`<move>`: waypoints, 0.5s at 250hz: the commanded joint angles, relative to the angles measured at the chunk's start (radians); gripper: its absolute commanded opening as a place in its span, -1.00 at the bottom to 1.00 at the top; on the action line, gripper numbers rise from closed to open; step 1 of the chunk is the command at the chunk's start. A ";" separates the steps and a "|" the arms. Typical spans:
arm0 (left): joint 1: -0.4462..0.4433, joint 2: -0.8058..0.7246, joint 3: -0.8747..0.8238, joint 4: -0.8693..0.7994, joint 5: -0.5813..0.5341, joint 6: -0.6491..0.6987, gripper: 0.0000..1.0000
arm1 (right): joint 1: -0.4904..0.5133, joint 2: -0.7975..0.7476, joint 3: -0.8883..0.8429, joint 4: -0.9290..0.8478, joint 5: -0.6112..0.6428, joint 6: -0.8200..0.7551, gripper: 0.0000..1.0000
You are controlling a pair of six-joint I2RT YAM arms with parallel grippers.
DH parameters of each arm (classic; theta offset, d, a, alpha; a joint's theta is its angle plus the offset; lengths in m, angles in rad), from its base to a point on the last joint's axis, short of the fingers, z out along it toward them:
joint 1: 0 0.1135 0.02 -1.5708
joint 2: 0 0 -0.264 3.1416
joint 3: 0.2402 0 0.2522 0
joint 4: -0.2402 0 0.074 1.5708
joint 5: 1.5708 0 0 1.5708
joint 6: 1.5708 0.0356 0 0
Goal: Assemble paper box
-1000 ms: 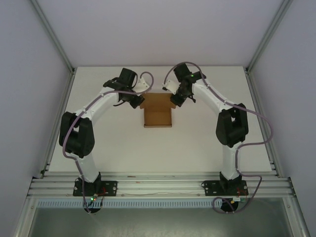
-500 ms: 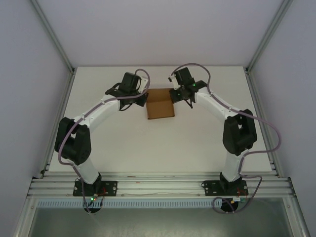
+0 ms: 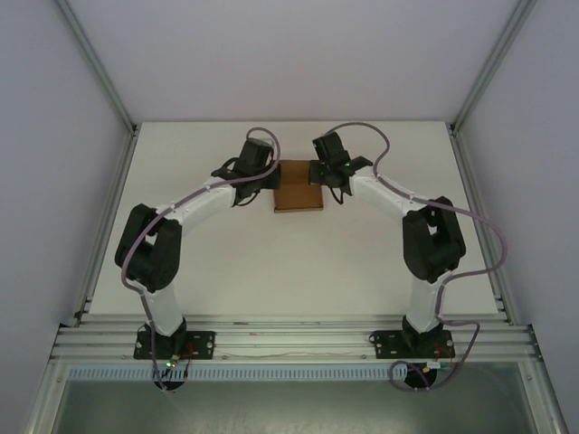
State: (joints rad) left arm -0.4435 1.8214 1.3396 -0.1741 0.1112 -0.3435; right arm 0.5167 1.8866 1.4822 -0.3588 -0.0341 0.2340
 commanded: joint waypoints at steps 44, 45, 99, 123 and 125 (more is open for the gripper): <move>-0.067 0.061 -0.056 0.140 0.045 -0.072 -1.00 | 0.057 0.010 -0.084 0.133 0.069 0.082 -0.91; -0.068 0.061 -0.057 0.142 0.047 -0.074 -1.00 | 0.059 0.009 -0.085 0.134 0.070 0.083 -0.91; -0.084 0.046 -0.116 0.174 0.077 -0.075 -1.00 | 0.096 -0.019 -0.172 0.185 0.148 0.066 -0.92; -0.085 0.015 -0.154 0.168 0.069 -0.071 -0.83 | 0.109 -0.040 -0.221 0.222 0.206 0.042 -0.92; -0.086 0.012 -0.159 0.170 0.069 -0.072 -0.79 | 0.110 -0.042 -0.226 0.226 0.211 0.039 -0.92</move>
State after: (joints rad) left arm -0.4774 1.8580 1.2362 -0.0055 0.0906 -0.4149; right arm 0.5705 1.8732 1.3167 -0.2077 0.1459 0.3012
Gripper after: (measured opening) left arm 0.067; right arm 0.066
